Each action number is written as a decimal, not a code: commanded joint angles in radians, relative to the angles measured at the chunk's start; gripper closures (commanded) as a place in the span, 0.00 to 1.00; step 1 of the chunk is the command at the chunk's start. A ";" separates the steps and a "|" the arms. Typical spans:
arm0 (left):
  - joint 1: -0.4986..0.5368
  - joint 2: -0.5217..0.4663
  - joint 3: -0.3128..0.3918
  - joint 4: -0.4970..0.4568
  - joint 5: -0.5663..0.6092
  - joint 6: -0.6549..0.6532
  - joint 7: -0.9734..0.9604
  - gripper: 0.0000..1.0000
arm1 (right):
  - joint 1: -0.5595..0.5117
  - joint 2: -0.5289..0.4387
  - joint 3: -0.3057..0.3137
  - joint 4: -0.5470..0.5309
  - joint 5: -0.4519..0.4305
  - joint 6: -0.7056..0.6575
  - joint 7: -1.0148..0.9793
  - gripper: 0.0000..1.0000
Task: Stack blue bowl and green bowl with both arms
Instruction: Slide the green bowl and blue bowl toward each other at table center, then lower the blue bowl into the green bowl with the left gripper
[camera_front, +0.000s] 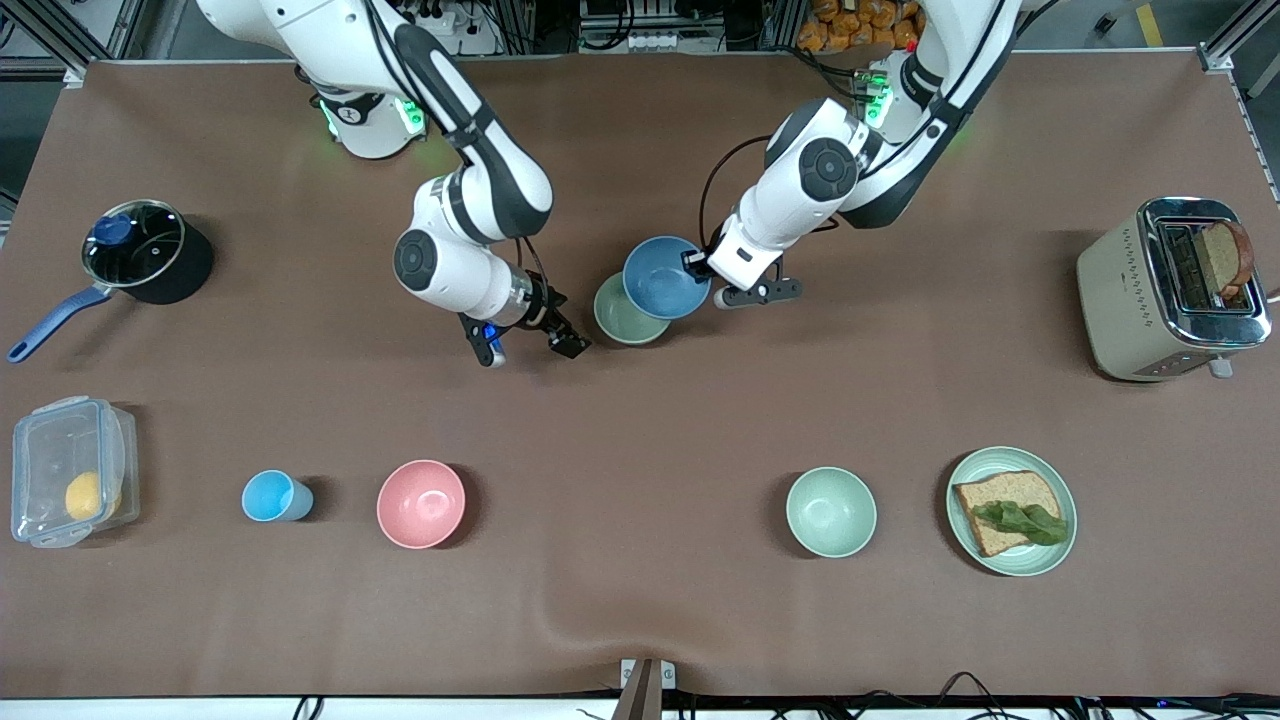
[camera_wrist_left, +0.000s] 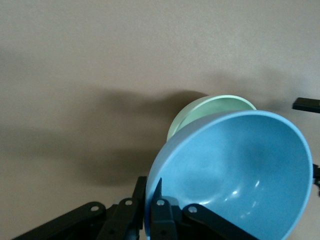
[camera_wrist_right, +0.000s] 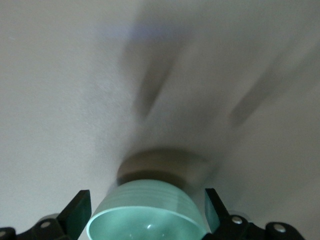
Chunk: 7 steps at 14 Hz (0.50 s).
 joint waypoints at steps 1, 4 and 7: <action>-0.015 0.065 0.002 0.047 0.056 0.010 -0.043 1.00 | 0.024 0.047 0.009 0.019 0.090 0.032 -0.024 0.00; -0.021 0.097 0.002 0.066 0.127 0.012 -0.096 1.00 | 0.023 0.065 0.009 0.019 0.092 0.040 -0.025 0.00; -0.023 0.134 0.003 0.097 0.164 0.012 -0.126 1.00 | 0.026 0.073 0.009 0.019 0.137 0.057 -0.027 0.00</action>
